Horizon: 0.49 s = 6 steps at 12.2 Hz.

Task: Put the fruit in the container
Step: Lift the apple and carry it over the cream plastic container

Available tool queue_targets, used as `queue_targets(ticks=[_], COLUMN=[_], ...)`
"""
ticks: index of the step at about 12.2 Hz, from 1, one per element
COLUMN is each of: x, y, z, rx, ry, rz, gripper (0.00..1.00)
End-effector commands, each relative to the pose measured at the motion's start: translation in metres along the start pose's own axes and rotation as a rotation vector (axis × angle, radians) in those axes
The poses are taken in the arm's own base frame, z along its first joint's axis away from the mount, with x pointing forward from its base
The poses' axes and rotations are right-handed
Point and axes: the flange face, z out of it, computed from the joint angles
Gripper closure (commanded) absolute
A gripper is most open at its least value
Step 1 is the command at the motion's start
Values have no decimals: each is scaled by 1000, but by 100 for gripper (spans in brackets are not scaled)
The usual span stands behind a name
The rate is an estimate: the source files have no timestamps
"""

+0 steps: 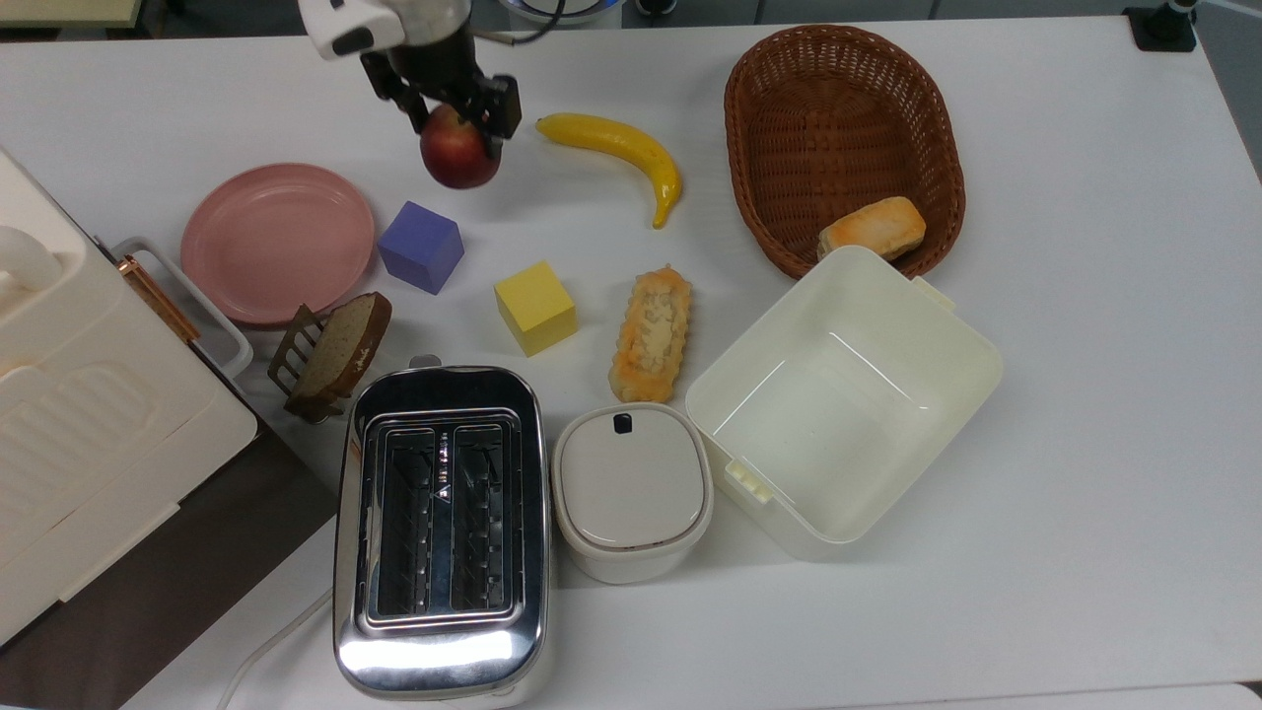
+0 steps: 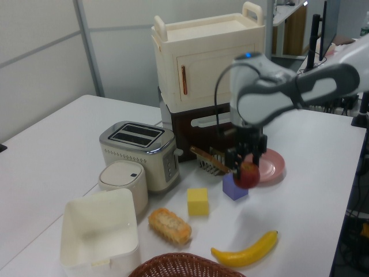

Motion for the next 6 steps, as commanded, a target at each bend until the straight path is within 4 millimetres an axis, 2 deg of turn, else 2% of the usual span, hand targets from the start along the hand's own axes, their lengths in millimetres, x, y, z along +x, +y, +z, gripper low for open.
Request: queue_targets(ticks=[1, 3, 5, 6], x=[37, 54, 61, 56], y=[-36, -52, -85, -108], z=[-54, -78, -95, -98], rx=[-24, -28, -32, -41], ry=[-23, -38, -53, -60], rz=[-21, -41, -98, -139], gripper=[61, 61, 61, 61])
